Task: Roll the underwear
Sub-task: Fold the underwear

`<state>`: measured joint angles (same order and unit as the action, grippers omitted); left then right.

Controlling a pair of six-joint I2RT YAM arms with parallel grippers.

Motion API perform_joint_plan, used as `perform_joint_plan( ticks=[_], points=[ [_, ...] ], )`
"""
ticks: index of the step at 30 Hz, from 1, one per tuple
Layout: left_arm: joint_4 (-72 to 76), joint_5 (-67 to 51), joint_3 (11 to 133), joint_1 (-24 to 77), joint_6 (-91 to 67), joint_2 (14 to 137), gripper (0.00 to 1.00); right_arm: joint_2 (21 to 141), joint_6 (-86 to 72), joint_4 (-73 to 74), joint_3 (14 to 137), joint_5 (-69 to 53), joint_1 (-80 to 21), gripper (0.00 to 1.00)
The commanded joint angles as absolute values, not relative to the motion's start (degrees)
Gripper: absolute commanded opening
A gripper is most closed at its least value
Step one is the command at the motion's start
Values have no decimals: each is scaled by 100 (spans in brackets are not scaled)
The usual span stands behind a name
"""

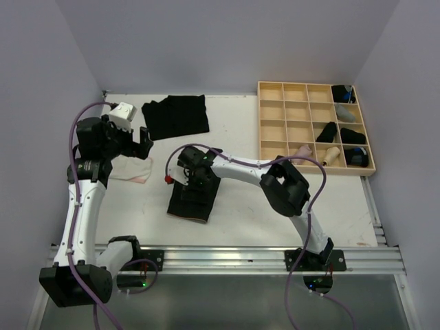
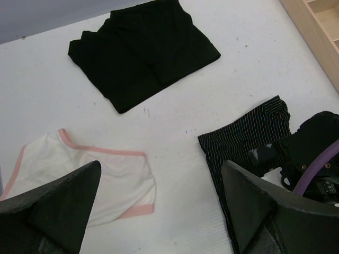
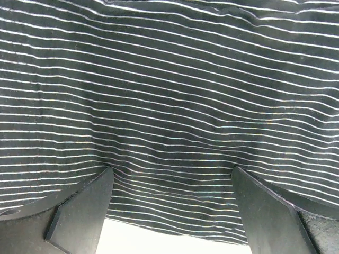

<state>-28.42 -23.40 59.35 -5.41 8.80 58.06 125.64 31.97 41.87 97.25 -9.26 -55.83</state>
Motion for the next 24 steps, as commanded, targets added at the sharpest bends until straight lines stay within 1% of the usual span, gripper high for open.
perform_joint_plan(
  ticks=[1, 5, 7, 9, 11, 15, 16, 18, 19, 21, 22, 23, 24],
  points=[
    [-2690, -2496, 5994, -642, 923, 5792, 100, 13139, 2718, 4061, 9423, -1151, -5607, 96],
    [-2654, -2444, 5959, -773, 896, 5880, 100, 13236, 1277, 3683, 8992, -1108, -5607, 96],
    [-2663, -2435, 5898, -817, 914, 5950, 100, 13306, 436, 3595, 8860, -871, -5599, 96],
    [-2698, -2382, 5862, -861, 984, 6011, 100, 13394, -181, 3603, 8833, -757, -5581, 97],
    [-2821, -2399, 5862, -861, 1229, 6152, 98, 13412, -1026, 3647, 8868, -895, -5529, 98],
    [-3313, -2601, 5898, -870, 1924, 6389, 91, 12895, -1678, 3473, 9061, -1537, -5502, 98],
    [-3531, -2706, 5880, -870, 2264, 6416, 89, 12432, -1722, 3411, 9114, -1590, -5485, 98],
    [-3717, -3126, 5740, -861, 2530, 6390, 83, 12043, -1714, 3384, 9376, -1844, -5318, 99],
    [-4014, -3338, 5661, -870, 2879, 6398, 77, 11719, -1679, 3436, 9474, -1933, -5135, 99],
    [-4401, -3917, 5555, -870, 3381, 6451, 68, 11401, -1521, 3463, 9571, -2170, -4871, 97],
    [-4569, -3937, 5468, -844, 3645, 6469, 63, 11286, -1355, 3472, 9563, -2180, -4730, 96],
    [-4683, -3972, 5397, -792, 3830, 6495, 54, 11102, -1223, 3472, 9519, -2162, -4424, 93],
    [-4832, -4034, 5318, -765, 4067, 6521, 50, 11066, -1048, 3480, 9484, -2197, -4273, 90]
  ],
)
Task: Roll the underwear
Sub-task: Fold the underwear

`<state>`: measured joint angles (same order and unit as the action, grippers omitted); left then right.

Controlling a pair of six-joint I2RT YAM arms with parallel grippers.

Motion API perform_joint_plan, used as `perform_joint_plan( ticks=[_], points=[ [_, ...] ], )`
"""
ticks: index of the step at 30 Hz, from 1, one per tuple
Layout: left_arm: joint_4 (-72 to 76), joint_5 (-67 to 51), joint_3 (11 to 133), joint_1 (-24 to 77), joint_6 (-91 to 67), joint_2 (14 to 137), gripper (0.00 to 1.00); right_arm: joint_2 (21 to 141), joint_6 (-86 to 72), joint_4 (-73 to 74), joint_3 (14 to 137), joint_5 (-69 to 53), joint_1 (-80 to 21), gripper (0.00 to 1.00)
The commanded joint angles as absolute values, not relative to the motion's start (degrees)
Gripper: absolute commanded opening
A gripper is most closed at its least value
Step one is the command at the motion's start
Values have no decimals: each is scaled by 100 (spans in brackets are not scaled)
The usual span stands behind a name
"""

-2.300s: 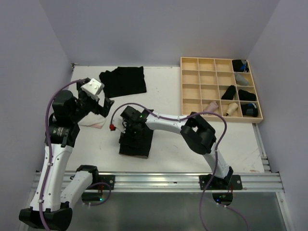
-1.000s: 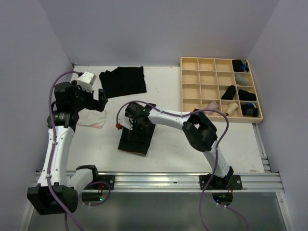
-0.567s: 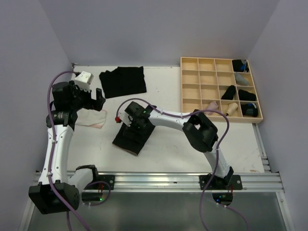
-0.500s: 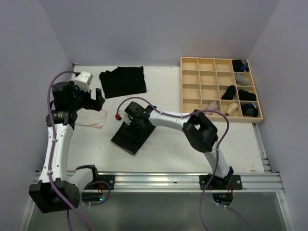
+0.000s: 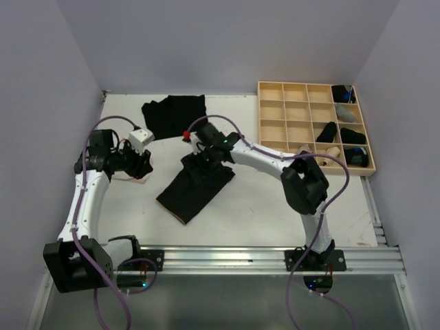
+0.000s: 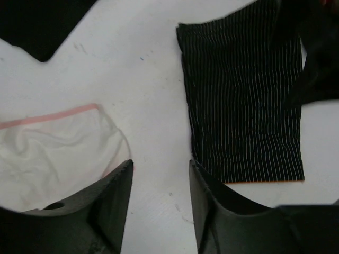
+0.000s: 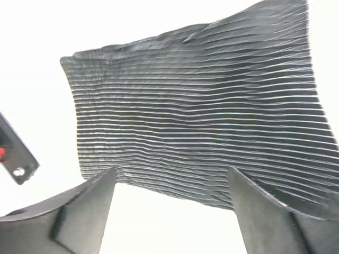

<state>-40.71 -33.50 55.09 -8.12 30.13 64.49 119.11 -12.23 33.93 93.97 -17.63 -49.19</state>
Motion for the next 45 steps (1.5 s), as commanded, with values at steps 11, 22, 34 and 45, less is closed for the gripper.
perform_joint_plan(
  ticks=[11, 22, 34, 45],
  points=[
    [-4597, -3542, 4693, 1037, 4280, 7627, 24, 12119, -44, 3902, 9791, -2962, -3542, 33],
    [-3973, -2584, 4913, 1046, 4068, 8973, 17, 12252, -165, 3692, 8386, -2321, -3516, 25],
    [-4314, -3417, 5835, 1037, 4561, 9168, 36, 11084, -1065, 3225, 7198, -3050, -3516, 38],
    [-4365, -3392, 6564, 616, 3936, 9005, 56, 10468, -1079, 2919, 7673, -3769, -3533, 46]
  ],
)
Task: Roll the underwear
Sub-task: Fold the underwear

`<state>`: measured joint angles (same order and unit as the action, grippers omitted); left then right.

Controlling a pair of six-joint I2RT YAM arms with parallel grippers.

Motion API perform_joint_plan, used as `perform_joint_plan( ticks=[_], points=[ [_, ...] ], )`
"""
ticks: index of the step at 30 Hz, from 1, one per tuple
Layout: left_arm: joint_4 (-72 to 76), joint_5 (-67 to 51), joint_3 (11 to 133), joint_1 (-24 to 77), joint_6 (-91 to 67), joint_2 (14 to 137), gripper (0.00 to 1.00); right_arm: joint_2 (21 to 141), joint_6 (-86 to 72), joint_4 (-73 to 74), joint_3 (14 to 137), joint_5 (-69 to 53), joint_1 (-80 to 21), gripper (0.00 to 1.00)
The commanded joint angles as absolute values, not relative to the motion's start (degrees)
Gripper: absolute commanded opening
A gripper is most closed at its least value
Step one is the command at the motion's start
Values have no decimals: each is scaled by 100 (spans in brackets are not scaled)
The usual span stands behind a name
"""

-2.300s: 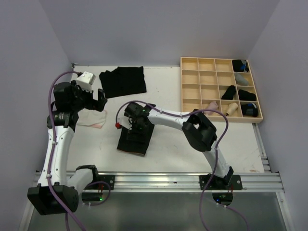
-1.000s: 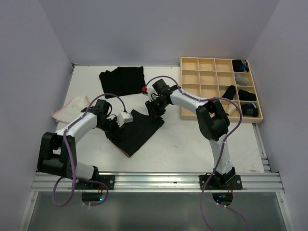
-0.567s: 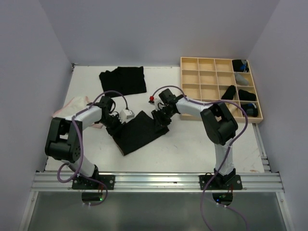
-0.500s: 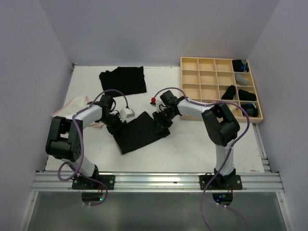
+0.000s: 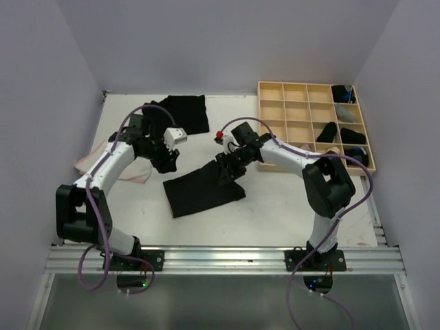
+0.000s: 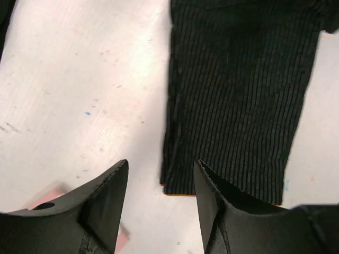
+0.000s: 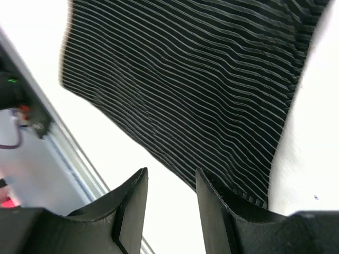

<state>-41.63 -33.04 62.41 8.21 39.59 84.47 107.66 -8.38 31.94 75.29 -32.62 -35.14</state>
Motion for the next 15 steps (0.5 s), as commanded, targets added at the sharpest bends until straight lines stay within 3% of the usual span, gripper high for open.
perform_joint_plan(
  ticks=[1, 7, 15],
  points=[
    [-4464, -3480, 6644, 433, 3998, 9191, 57, 10520, -1203, 2796, 7629, -3884, -3542, 46],
    [-4983, -4078, 7049, 18, 4517, 10168, 65, 10950, -2020, 1960, 7400, -4482, -3857, 46],
    [-5010, -4096, 6996, 0, 4571, 10862, 58, 12276, -1189, 2917, 8057, -3613, -3982, 42]
  ],
)
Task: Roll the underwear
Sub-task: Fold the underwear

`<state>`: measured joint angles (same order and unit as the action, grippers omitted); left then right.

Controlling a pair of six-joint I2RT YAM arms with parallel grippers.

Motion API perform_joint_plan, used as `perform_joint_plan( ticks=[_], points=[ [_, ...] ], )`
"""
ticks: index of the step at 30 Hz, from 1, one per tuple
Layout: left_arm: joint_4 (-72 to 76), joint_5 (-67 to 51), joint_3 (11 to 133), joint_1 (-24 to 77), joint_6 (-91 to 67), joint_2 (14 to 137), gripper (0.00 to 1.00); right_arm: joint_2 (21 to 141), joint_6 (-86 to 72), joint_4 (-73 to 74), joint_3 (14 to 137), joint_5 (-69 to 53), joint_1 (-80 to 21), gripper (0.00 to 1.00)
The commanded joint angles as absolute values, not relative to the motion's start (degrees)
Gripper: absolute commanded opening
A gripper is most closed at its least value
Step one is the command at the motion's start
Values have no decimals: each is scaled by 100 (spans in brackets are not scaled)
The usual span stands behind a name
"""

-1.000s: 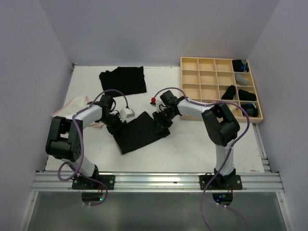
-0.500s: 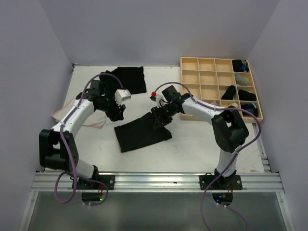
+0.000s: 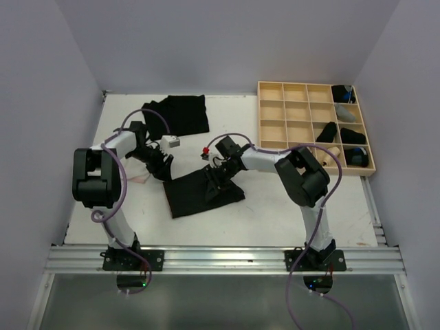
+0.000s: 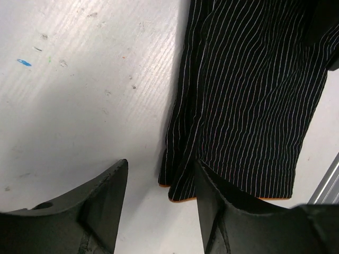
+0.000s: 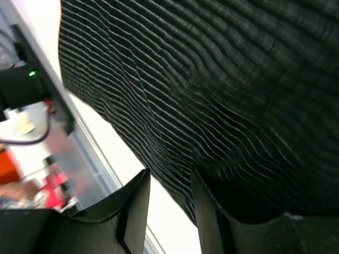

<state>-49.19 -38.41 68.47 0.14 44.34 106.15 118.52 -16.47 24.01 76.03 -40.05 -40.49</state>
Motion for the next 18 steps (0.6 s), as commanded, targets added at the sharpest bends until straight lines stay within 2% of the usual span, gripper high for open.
perform_joint_plan(
  ticks=[1, 6, 7, 11, 15, 18],
  points=[
    [-4984, -4122, 6996, 0, 4544, 10924, 56, 12374, -1091, 2979, 8129, -3517, -3973, 42],
    [-4957, -4157, 6987, 0, 4421, 11162, 40, 12647, -510, 3137, 8515, -3182, -3920, 41],
    [-4983, -4183, 6996, 0, 4430, 11180, 32, 12691, -362, 3190, 8595, -3199, -3903, 41],
    [-5028, -4359, 6917, -70, 4369, 11215, 12, 12797, 234, 3488, 9139, -3086, -3894, 40],
    [-4739, -4394, 6733, -237, 4080, 11022, 0, 12797, 439, 3551, 9404, -2796, -3841, 38],
    [-4414, -4316, 6531, -334, 3798, 10750, 0, 12543, 82, 3455, 9440, -2786, -3736, 37]
  ],
)
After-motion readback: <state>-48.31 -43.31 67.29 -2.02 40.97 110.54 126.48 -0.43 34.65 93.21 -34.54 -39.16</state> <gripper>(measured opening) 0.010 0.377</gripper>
